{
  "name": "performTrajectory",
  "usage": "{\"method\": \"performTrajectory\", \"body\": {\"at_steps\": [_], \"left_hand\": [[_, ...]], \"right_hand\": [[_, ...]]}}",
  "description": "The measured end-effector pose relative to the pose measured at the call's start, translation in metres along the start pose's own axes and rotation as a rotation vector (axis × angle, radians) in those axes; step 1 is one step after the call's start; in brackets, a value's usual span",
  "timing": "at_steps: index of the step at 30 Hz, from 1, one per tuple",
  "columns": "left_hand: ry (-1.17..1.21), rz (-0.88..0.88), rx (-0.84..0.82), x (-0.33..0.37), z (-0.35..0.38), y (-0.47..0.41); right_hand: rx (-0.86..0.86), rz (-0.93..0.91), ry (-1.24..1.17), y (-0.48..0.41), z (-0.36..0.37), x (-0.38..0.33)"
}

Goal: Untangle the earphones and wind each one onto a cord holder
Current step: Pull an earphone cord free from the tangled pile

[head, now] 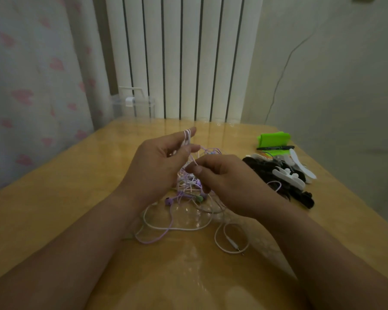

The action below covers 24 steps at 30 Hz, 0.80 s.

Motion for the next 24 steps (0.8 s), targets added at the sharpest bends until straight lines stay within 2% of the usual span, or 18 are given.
{"method": "performTrajectory", "body": {"at_steps": [4, 8, 12, 16, 18, 20, 24], "left_hand": [[-0.249, 0.139, -0.149, -0.002, 0.001, 0.002], [-0.32, 0.157, -0.297, 0.0, -0.002, 0.002], [-0.101, 0.039, -0.504, 0.008, 0.001, 0.004], [0.311, -0.206, -0.622, 0.015, -0.001, 0.006], [0.46, -0.261, -0.627, 0.014, 0.001, 0.006], [0.509, -0.269, -0.566, 0.01, 0.002, 0.005], [0.555, -0.322, -0.316, 0.005, 0.002, -0.002]], "right_hand": [[0.099, -0.045, 0.101, -0.002, -0.01, 0.003], [0.277, -0.037, 0.052, -0.007, -0.032, 0.005], [0.22, -0.034, -0.101, -0.007, -0.04, 0.003], [0.156, 0.039, -0.384, -0.006, -0.042, 0.003], [0.108, 0.08, -0.465, -0.006, -0.036, 0.004], [0.075, 0.096, -0.49, -0.005, -0.029, 0.004], [0.055, 0.093, -0.313, -0.005, -0.018, 0.004]]}}
Point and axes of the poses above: each hand's wrist, its own y-axis away from the middle knuckle, its own z-axis out of the palm, x = y × z, the point moved 2 cm from there along -y, towards the middle knuckle, and after that the axes turned 11 degrees about x, right-handed, at the moved point
